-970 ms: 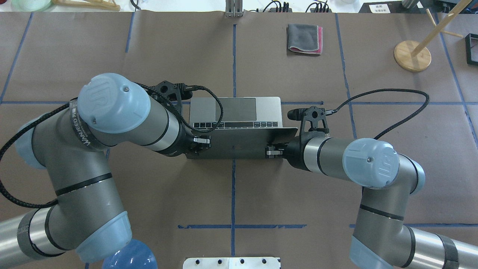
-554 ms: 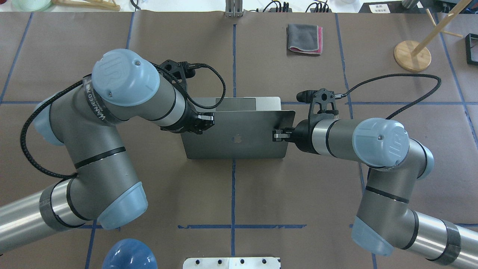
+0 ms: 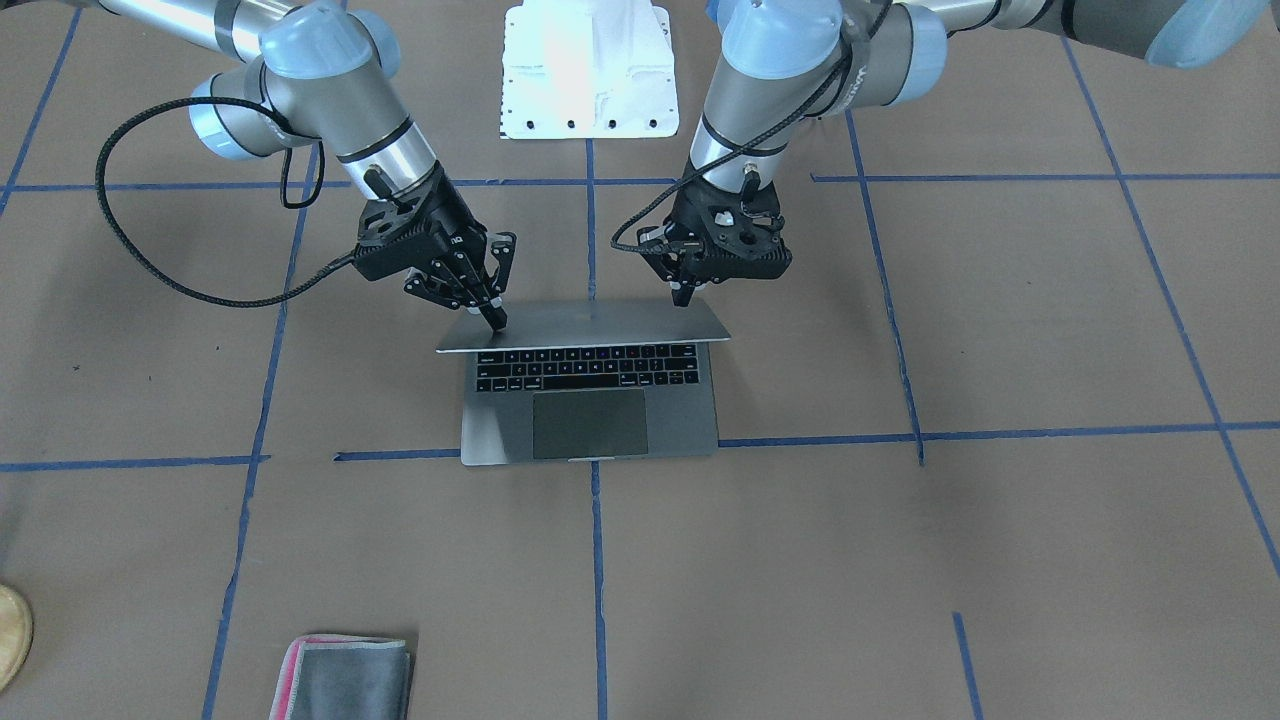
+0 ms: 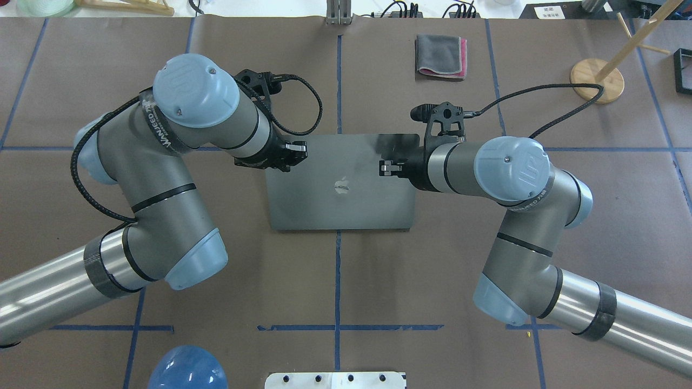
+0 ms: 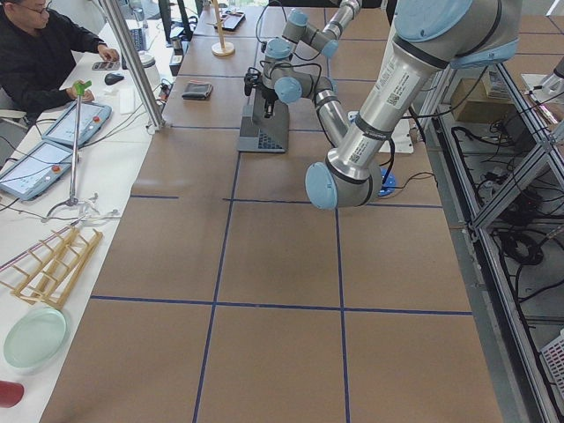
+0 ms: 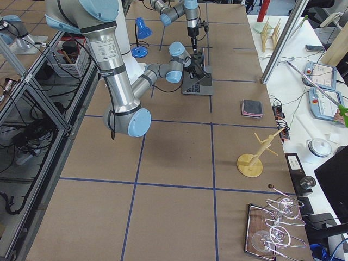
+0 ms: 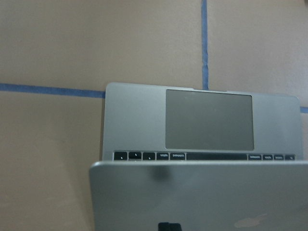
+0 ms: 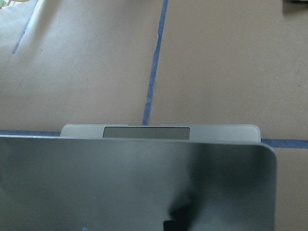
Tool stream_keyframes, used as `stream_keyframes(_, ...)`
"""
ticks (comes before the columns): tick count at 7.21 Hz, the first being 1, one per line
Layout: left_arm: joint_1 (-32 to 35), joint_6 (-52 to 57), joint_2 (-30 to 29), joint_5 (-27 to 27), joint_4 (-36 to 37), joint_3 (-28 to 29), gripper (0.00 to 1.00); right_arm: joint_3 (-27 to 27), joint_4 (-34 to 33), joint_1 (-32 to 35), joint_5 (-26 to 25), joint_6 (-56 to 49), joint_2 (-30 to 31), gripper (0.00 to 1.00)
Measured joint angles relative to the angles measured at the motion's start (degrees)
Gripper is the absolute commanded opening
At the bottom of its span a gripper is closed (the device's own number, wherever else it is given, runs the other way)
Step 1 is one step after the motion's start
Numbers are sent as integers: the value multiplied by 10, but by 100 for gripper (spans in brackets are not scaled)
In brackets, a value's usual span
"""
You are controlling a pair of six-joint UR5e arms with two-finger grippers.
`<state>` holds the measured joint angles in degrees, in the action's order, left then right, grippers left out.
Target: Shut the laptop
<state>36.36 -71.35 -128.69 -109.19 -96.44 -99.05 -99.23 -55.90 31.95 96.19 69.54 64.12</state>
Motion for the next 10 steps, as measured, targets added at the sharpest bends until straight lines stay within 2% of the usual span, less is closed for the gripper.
stream_keyframes(5, 15, -1, -34, 0, -69, 111, 0, 97, 0, 26, 20, 1, -56, 0)
stream_keyframes(10, 15, -1, -59, 0, -161, 238, 0, 120, 0, 97, 123, -10, -69, 1)
